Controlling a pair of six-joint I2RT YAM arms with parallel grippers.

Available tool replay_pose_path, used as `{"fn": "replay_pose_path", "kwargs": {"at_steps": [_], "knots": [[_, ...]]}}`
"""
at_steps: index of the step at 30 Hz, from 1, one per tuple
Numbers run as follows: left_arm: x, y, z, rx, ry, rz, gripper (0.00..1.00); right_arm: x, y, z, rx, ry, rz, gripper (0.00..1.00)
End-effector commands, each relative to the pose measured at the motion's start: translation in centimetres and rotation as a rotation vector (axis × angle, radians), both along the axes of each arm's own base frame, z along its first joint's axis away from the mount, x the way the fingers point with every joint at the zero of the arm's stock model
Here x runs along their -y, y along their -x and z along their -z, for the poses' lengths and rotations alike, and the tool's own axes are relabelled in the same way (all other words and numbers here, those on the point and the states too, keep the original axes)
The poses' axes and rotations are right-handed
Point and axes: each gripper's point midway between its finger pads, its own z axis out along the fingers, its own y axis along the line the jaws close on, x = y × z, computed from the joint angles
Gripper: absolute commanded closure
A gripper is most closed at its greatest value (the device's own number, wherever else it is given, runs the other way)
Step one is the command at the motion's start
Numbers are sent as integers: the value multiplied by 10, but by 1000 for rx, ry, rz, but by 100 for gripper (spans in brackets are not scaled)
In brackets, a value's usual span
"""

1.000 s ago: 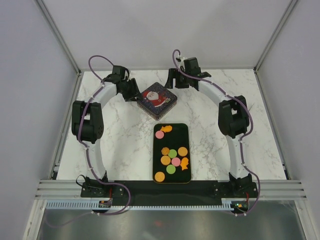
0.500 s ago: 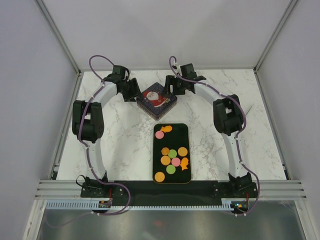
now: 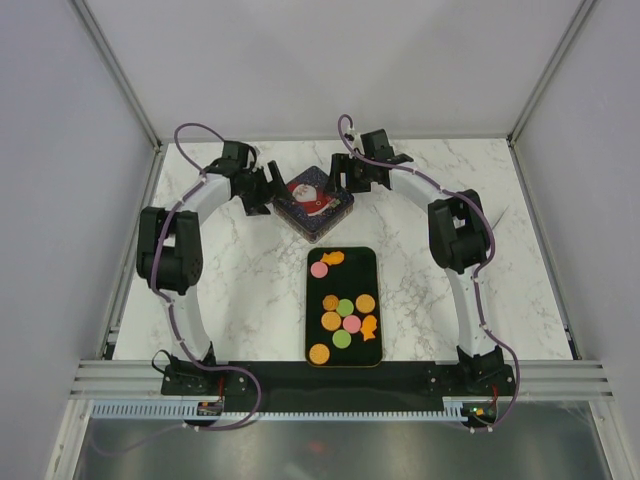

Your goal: Pack the cookies

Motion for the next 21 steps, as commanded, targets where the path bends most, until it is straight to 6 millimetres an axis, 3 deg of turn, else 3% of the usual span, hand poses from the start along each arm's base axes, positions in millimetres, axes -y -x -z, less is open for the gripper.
{"fn": "replay_pose_path", "kwargs": {"at_steps": [1, 6, 11, 12, 21], "knots": [[13, 17, -31, 45, 109, -45, 9, -3, 2, -30, 67, -7, -26, 19], [12, 44, -14, -2, 126, -69, 9, -2, 4, -36, 77, -8, -29, 19], [21, 56, -5, -28, 120, -46, 9, -3, 9, -41, 70, -26, -38, 20], [38, 34, -28, 40, 245, -77, 14, -4, 11, -40, 65, -32, -42, 20], [41, 25, -21, 35, 263, -85, 16, -11, 23, -52, 55, -98, -69, 22]]}}
